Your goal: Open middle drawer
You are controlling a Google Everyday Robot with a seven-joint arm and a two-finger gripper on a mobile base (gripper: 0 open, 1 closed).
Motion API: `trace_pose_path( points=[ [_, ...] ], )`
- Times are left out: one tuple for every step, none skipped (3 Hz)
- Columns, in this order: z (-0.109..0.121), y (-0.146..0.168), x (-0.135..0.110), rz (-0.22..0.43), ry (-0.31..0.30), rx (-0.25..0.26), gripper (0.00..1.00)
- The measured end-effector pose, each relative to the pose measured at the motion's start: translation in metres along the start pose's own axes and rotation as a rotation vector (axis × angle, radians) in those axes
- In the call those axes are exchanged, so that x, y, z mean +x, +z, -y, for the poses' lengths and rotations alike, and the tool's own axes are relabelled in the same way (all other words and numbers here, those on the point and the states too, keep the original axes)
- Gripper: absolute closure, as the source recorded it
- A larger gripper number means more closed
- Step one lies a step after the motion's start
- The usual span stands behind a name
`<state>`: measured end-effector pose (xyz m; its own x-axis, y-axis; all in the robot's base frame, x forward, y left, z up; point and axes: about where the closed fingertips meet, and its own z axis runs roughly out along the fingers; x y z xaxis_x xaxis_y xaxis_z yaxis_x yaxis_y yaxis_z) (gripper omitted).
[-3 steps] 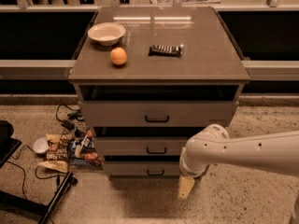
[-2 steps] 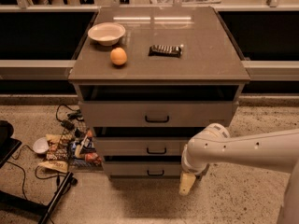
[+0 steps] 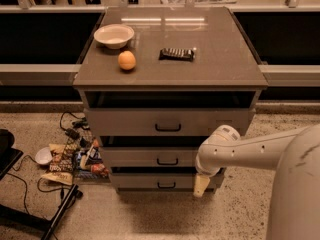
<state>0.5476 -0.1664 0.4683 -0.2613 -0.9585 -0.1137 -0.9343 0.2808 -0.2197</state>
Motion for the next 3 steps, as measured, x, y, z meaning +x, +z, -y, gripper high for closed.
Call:
trace_pose_path(
  points=[
    [0.017, 0.018, -0.005, -0.013, -0.018, 0.014, 0.0],
    [0.027, 0.034, -0.005, -0.026, -0.031, 0.015, 0.0],
    [0.034, 0.045, -0.006, -0.036, -0.039, 0.018, 0.0]
  ],
)
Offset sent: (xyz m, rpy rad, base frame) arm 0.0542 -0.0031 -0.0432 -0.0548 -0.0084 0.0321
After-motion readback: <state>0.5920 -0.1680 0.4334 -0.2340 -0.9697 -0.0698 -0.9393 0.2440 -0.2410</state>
